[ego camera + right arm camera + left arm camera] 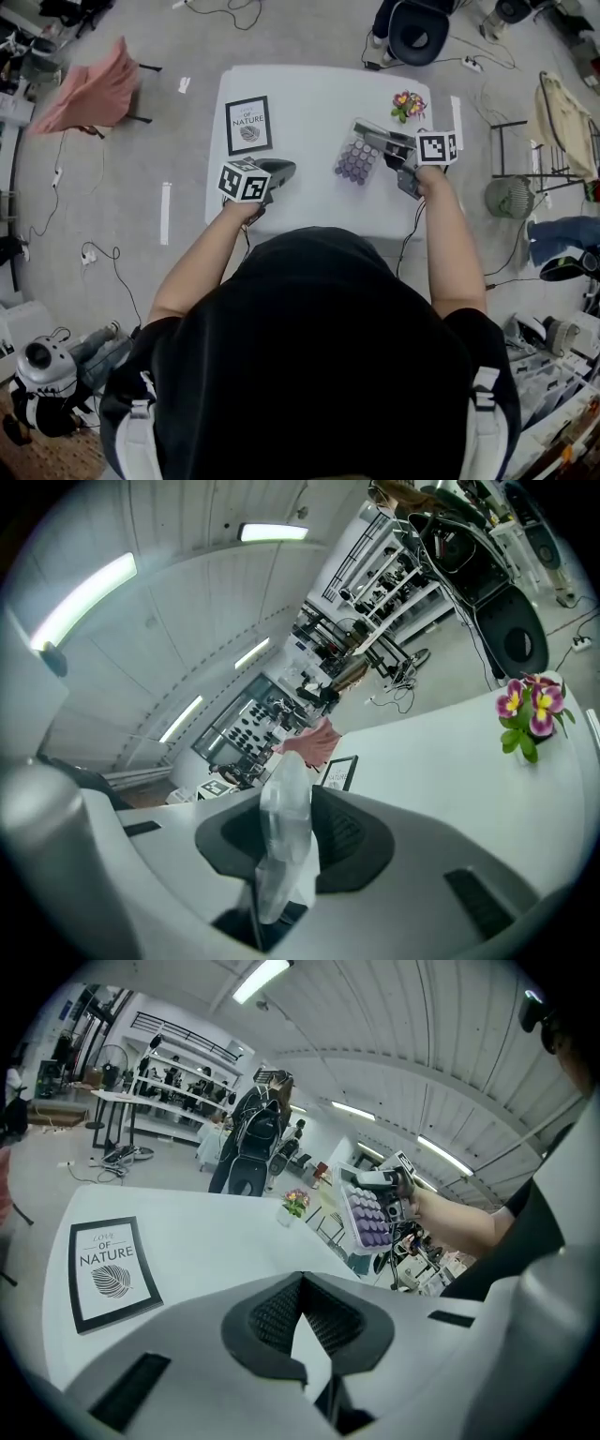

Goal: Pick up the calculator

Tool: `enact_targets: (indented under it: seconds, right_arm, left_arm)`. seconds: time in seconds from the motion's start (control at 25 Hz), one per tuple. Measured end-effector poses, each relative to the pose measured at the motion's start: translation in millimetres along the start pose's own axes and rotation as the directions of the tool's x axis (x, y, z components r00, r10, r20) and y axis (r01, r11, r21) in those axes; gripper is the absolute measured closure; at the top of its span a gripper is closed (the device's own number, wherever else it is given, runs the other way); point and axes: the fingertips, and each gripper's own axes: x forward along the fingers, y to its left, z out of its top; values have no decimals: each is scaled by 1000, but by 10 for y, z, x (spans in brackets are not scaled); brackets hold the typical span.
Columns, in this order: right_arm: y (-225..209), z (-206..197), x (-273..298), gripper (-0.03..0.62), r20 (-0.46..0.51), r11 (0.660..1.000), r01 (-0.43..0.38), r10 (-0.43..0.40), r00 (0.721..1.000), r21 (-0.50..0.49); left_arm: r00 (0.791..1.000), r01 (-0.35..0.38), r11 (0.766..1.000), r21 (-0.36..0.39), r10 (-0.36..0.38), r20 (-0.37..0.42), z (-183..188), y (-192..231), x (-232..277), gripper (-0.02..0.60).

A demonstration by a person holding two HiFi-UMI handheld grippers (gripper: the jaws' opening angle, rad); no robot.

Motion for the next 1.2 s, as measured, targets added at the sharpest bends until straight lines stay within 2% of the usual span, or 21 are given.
enact_targets:
  seconds: [0.16,0.32,0.6,0.8,0.96,1.2]
  right_arm:
    - [76,-59,-72,482,18,1000,-2,2,1000,-24]
    - [126,-192,-136,482,29,999,24,-25,999,21]
    - [169,-301,-174,482,37,999,31,-32,999,22]
    - [198,-295,-161,482,40,1000,14,-13,999,-7]
    - [150,-320,-168,482,45,999,31,-32,998,31]
    - [173,-305,-146,482,45,999,33,-35,998,32]
  left_arm:
    - [1000,-7,1000,13,7,14,14,-9,-90,565]
    - [1000,-8,1000,21,8,21,-9,-61,-197,565]
    - [1000,-9,999,34,8,16,-85,-93,-260,565]
    - [1000,-11,1000,27,11,18,-89,-77,-288,565]
    - [1000,-11,1000,26,11,20,-85,-77,-286,565]
    - [1000,-14,1000,20,14,28,-42,-77,-341,565]
